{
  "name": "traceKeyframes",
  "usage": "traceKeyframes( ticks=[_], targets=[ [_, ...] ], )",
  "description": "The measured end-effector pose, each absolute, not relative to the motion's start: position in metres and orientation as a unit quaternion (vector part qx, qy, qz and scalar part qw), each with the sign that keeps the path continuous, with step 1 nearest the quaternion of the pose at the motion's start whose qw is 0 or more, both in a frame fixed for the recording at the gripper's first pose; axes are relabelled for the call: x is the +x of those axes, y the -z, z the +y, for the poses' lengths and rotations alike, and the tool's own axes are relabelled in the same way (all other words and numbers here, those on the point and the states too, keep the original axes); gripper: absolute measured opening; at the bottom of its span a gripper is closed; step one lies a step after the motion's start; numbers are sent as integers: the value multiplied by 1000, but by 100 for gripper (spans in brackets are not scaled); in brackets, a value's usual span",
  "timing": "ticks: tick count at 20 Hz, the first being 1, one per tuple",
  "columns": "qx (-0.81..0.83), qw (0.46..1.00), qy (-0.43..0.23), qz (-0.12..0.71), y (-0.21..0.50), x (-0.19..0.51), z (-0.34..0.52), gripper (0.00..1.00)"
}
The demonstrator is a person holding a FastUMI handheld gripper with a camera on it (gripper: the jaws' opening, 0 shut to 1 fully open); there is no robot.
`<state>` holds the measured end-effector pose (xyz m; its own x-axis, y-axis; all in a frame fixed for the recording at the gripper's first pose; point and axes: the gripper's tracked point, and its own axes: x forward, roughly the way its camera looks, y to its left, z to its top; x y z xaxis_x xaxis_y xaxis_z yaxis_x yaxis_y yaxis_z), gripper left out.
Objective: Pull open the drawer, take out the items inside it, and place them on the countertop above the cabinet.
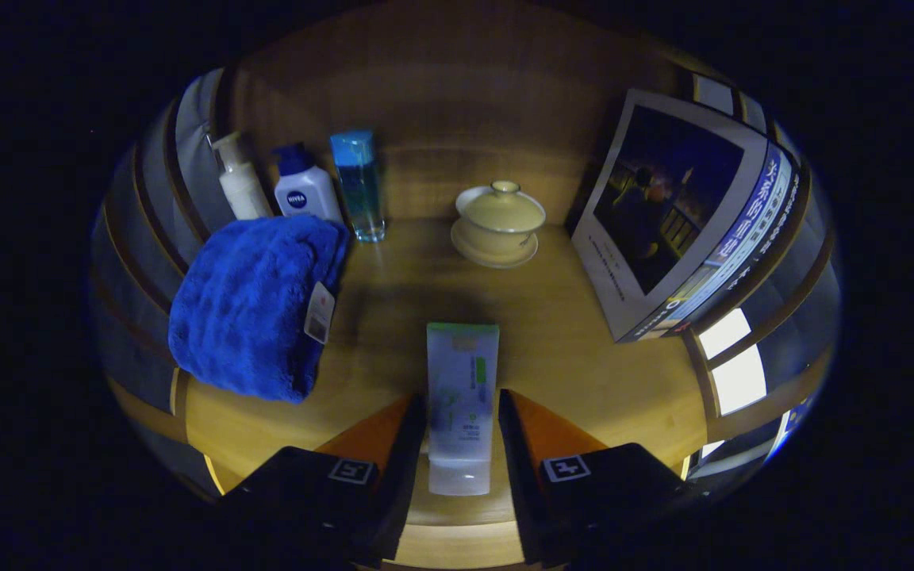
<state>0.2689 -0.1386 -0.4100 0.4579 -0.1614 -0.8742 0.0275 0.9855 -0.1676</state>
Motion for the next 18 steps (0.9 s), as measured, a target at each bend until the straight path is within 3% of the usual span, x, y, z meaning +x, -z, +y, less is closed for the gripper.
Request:
traceKeyframes(
  ticks=[4,18],
  targets=[
    [-59,880,45,470,385,254,-133,99],
    [-48,968,24,247,243,102,-103,99]
  ],
)
